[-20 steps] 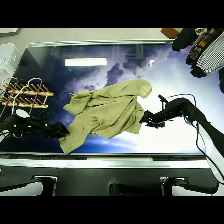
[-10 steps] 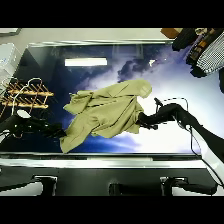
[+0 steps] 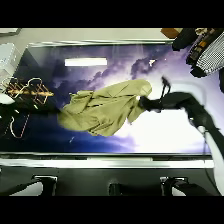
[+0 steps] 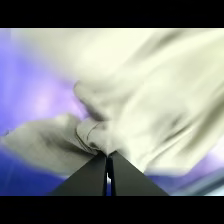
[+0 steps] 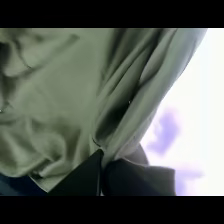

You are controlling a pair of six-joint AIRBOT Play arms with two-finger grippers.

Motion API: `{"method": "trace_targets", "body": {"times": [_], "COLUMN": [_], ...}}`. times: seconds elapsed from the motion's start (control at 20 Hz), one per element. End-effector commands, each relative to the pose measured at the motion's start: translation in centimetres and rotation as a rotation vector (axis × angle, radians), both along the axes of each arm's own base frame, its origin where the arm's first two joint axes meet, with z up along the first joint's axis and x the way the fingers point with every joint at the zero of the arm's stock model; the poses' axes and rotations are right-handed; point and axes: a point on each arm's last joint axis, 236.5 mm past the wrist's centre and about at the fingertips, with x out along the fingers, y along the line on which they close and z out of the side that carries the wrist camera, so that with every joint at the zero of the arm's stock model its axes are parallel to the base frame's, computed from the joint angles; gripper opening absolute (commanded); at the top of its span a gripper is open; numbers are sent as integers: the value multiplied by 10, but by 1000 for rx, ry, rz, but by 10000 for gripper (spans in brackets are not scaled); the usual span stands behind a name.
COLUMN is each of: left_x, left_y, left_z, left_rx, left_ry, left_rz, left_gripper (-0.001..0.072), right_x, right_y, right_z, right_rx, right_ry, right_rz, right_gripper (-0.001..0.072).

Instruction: Fold the clothes and pants, and hang the long-sleeved shirts on hangers.

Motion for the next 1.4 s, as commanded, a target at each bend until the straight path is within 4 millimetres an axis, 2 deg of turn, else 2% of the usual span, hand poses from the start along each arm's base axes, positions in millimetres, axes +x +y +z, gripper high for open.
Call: {"method": "trace_targets", "body": {"times": [0.0,0.05,0.1,0.15,0.25,0.3,0.35,0.4,0.45,0.55,0.65,0.7,0.8,0.9,1.0,1.05,1.2,1.35], "left_x": [37,34,22,5,-47,-78,-106,-133,-152,-175,-175,-167,-137,-91,-36,-8,78,148], "left_y": [10,18,25,33,48,53,56,57,58,59,61,63,68,73,70,65,41,27], "left_z": [184,250,313,368,462,500,526,545,554,557,548,539,509,459,395,360,238,111], "left_rx": [47,72,99,124,172,176,178,180,192,203,215,226,242,241,201,183,166,147], "left_ry": [-455,-610,-765,-900,-1146,-1254,-1336,-1404,-1437,-1446,-1404,-1363,-1236,-1046,-839,-744,-491,-281], "left_rz": [67,117,170,228,367,440,496,542,570,608,617,608,579,529,456,420,308,288], "left_gripper": [22,22,22,22,22,22,22,22,23,23,22,23,22,22,22,23,23,22], "right_x": [6,-4,-20,-42,-98,-127,-158,-184,-206,-231,-228,-216,-175,-112,-47,-13,77,149], "right_y": [-18,-28,-37,-48,-70,-80,-91,-102,-113,-134,-157,-169,-188,-189,-174,-163,-150,-141], "right_z": [186,246,300,355,445,480,511,533,550,568,564,556,526,474,408,370,254,141], "right_rx": [-15,-33,-41,-49,-60,-58,-57,-54,-44,-25,-71,-93,-138,-202,-244,-259,-340,-381], "right_ry": [-409,-542,-659,-786,-1009,-1100,-1191,-1260,-1316,-1377,-1355,-1310,-1160,-952,-740,-637,-394,-220], "right_rz": [-70,-100,-135,-170,-244,-284,-326,-367,-417,-515,-612,-662,-752,-754,-693,-655,-594,-572], "right_gripper": [29,29,29,29,29,29,29,29,29,29,29,29,29,29,30,30,30,31]}}
